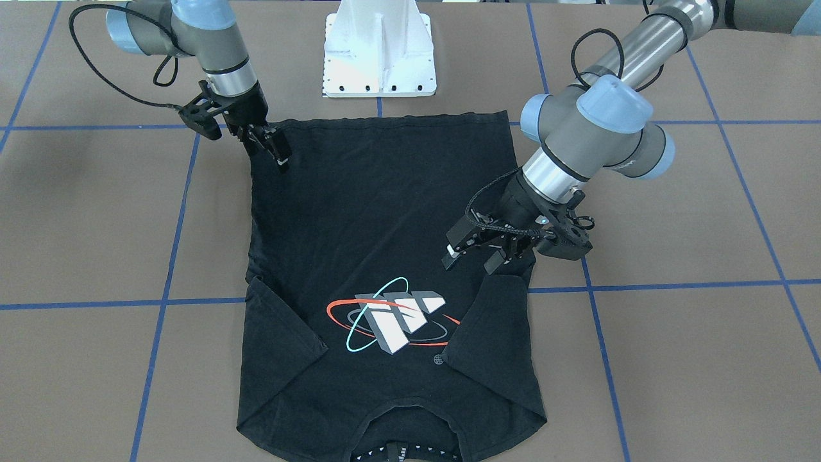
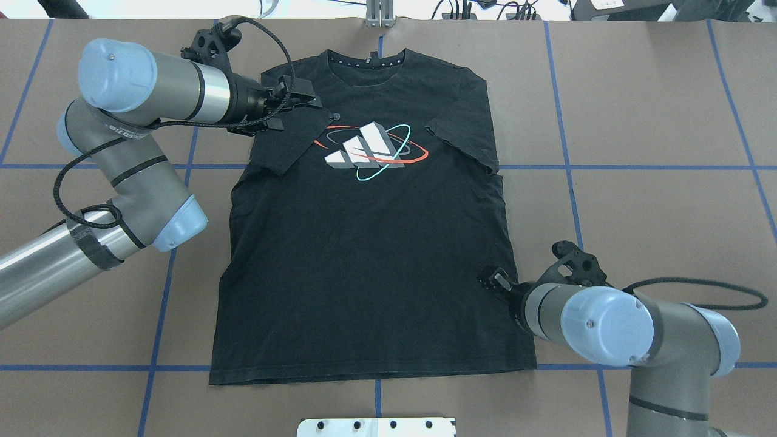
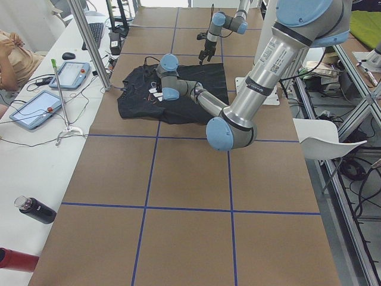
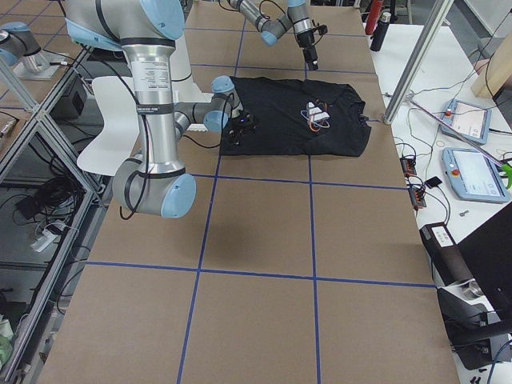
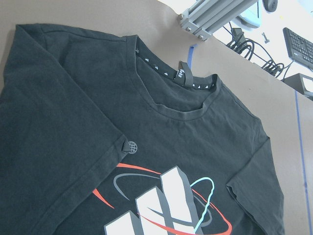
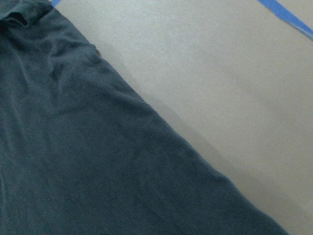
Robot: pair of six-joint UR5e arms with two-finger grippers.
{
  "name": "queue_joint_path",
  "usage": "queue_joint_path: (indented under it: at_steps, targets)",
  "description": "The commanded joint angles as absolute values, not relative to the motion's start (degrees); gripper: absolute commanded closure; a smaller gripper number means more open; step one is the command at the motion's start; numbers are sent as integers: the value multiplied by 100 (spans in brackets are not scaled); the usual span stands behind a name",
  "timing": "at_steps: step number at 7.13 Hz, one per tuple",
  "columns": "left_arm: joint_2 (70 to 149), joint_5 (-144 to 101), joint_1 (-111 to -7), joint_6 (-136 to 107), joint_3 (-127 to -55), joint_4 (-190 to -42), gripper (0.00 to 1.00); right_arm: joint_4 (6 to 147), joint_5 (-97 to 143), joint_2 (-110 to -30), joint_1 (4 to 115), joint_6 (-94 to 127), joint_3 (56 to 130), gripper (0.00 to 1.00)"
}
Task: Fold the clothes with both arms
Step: 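Move the right gripper to the hem corner nearest the robot while the left gripper lowers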
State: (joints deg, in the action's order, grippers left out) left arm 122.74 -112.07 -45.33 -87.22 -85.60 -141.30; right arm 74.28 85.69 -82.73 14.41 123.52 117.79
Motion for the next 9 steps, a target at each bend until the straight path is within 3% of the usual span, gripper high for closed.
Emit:
queue_joint_path:
  at_steps: [1, 4, 9]
  targets:
    - [11963, -11189, -4518, -8736, -9112, -14124, 0, 7462, 8350, -8525, 934, 12577, 11997, 9]
    - [11874, -11153, -4509, -8719, -9264, -14037, 0, 7453, 8385, -8902, 774, 12586, 12093, 11]
    - [11830, -11145, -4509, -8719, -9264, -14036, 0, 7471, 8402, -9053, 536, 12586, 12112, 26]
